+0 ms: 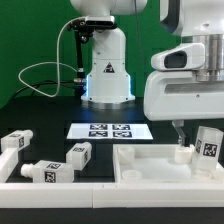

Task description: Assemble one leg

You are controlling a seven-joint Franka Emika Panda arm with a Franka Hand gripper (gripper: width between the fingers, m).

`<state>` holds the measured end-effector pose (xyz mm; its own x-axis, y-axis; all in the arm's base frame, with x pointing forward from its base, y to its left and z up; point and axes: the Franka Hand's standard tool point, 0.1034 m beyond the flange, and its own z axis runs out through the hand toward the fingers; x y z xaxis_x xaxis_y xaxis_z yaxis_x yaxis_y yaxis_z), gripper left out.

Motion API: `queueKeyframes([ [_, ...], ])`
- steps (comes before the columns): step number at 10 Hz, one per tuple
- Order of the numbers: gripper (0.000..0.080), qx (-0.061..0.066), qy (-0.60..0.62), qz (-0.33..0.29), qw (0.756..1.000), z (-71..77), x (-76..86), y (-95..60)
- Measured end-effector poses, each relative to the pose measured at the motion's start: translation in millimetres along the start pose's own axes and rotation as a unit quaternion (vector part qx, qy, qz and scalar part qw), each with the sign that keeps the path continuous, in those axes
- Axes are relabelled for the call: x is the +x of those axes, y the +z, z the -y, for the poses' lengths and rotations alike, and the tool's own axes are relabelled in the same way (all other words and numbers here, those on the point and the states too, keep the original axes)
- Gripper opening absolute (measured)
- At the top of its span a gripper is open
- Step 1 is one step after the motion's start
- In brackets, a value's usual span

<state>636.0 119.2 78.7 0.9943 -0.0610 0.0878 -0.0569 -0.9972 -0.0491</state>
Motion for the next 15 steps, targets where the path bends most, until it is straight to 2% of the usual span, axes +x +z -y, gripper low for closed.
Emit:
queueKeyframes([
  [2,0.029,0.0,0.071,0.0,0.997,-0.4,-0.2,0.4],
  [5,0.0291,-0.001,0.177,0.0,0.984,-2.8,0.2,0.9],
  [8,0.0291,-0.001,0.344,-0.006,0.939,-5.4,3.3,2.0],
  [10,0.0291,0.016,0.49,0.007,0.871,-10.3,3.8,2.6],
  [12,0.0291,0.053,0.607,0.017,0.793,-14.6,4.6,3.6],
  [13,0.0291,0.056,0.634,0.021,0.771,-13.7,4.3,3.7],
  [15,0.0291,0.055,0.628,0.02,0.776,-13.2,4.1,4.0],
])
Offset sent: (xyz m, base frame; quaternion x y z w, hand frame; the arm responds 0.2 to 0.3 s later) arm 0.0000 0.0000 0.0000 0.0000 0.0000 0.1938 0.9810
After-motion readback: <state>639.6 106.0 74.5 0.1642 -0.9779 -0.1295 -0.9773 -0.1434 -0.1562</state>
